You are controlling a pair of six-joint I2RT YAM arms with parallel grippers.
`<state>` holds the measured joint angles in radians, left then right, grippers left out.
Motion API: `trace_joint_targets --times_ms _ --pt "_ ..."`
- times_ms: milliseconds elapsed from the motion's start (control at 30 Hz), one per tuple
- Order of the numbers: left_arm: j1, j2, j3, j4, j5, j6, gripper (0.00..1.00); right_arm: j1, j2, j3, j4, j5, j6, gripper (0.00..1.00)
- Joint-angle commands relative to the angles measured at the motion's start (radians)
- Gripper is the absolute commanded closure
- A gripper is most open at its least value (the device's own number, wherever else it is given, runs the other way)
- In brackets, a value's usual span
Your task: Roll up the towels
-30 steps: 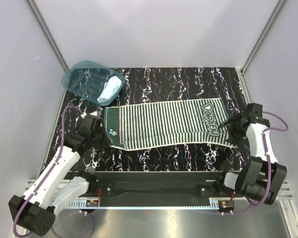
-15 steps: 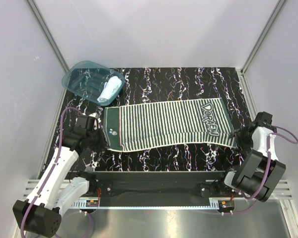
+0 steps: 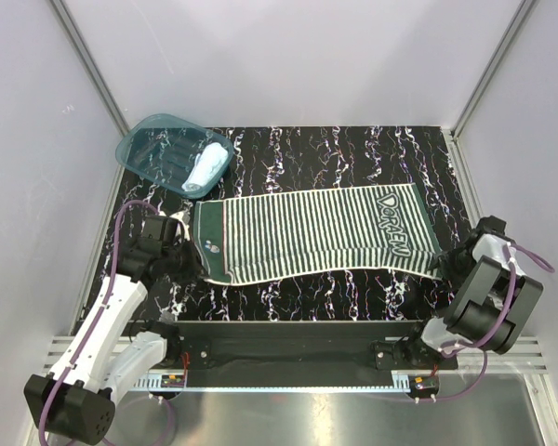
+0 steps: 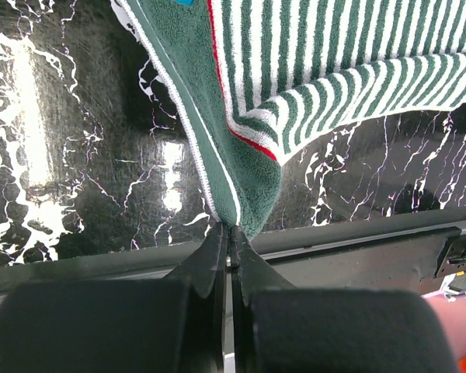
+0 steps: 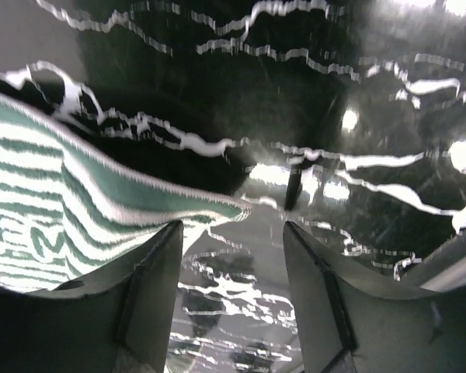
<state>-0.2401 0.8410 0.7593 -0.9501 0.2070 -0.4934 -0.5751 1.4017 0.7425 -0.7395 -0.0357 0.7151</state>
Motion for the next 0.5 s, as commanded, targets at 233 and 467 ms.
trace_joint_targets --times_ms 233,467 --pt "0.005 0.003 0.032 0.019 0.037 0.024 1.00 -0.042 0.098 0.026 0.132 0.059 -0.042 0.45" --pt "0.005 0.007 0.034 0.017 0.034 0.024 1.00 -0.049 0.141 -0.003 0.193 -0.013 -0.065 0.79"
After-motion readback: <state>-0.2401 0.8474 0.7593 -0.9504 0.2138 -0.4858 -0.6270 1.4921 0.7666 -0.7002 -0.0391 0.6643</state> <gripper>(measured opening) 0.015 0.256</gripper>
